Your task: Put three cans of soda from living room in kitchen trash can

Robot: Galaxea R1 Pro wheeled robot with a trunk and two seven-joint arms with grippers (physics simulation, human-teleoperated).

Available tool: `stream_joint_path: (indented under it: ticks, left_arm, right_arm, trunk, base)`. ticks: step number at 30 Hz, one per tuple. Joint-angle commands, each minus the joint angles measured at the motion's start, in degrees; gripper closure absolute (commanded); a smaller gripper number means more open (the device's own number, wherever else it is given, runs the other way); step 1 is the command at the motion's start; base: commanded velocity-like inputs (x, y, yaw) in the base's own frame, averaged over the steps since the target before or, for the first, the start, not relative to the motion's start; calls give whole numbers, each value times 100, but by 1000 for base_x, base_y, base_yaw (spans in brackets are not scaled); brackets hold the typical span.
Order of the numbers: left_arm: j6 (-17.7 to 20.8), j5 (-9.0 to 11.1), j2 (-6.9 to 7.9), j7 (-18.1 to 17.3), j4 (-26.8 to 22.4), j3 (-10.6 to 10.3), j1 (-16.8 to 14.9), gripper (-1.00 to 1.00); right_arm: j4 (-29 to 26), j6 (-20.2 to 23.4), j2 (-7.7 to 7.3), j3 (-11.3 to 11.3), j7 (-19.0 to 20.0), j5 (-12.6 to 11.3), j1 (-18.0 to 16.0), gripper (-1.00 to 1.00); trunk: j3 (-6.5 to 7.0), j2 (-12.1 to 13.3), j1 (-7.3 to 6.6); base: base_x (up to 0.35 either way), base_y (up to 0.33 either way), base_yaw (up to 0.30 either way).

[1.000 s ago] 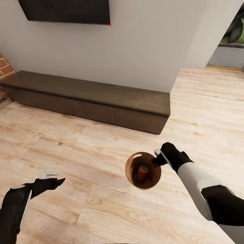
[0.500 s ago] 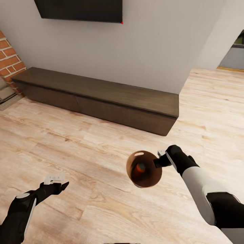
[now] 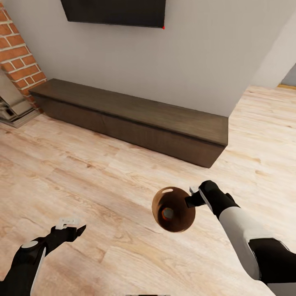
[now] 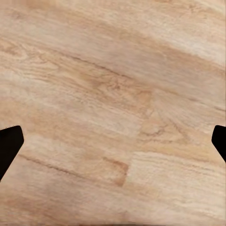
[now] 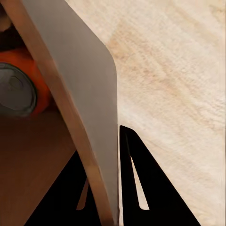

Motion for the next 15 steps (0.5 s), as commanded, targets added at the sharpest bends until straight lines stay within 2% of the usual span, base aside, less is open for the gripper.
stream_joint_path:
  ticks: [1, 7, 12, 15]
  left_arm:
    - [-2, -1, -9, 0, 1, 0, 3, -100]
    - [-5, -1, -34, 0, -1, 0, 8, -100]
    - [-6, -1, -37, -4, -5, 0, 17, -100]
    - [-6, -1, -43, -7, -15, 0, 18, -100]
  right_arm:
    - [-2, 7, 3, -12, 27, -172, 13, 100]
    - [-2, -31, 10, -4, 59, -175, 36, 100]
    - [-2, -38, 4, -4, 108, -165, 42, 100]
    - [0, -38, -49, 71, 112, -124, 52, 100]
  trunk:
    - [1, 0, 0]
    - [-3, 0, 0]
    - [-4, 0, 0]
    - [-4, 0, 0]
  base:
    - [0, 0, 248]
    - [0, 0, 207]
    - [0, 0, 38]
    - [0, 0, 7]
